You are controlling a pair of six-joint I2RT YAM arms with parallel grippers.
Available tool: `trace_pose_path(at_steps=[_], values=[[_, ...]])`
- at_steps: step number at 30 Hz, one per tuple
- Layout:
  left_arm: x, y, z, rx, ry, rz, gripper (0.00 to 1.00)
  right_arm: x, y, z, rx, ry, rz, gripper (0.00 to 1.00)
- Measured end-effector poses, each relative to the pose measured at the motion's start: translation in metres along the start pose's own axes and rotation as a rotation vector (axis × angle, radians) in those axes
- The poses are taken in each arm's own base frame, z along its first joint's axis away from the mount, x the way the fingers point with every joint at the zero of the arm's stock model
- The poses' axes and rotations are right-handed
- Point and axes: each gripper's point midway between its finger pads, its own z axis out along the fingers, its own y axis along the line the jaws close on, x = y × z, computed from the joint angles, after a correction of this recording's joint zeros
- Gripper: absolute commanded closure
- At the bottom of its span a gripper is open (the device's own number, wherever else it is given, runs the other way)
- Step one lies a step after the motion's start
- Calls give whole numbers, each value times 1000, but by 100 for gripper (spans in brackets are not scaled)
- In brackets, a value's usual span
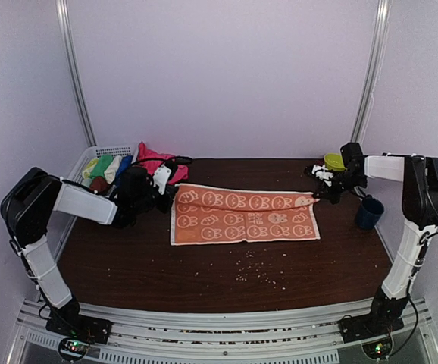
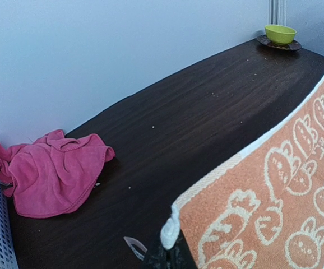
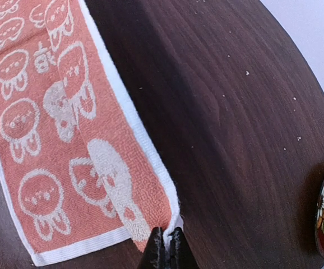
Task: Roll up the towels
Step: Fold the towel at the center of the board.
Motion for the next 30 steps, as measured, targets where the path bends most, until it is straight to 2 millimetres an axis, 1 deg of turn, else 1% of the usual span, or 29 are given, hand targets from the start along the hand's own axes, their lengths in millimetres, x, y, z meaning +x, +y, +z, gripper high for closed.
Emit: trace_pose_path(at_steps=[6,12,18,23,30], values=[[9,-4,-13,10,14,-1,100,1,22,-12,-35,-8,-51,100],[19,-11,-19,42,29,-3,100,5,38,-19,-64,0,-86,100],[30,-18,-21,74,62,-1,100,21,57,-14,-106,27,-80,100],[39,-22,-24,94,90,0,100,33,68,-8,-124,54,-66,100],[48,-27,-25,121,128,1,100,38,78,-3,-118,84,-85,100]])
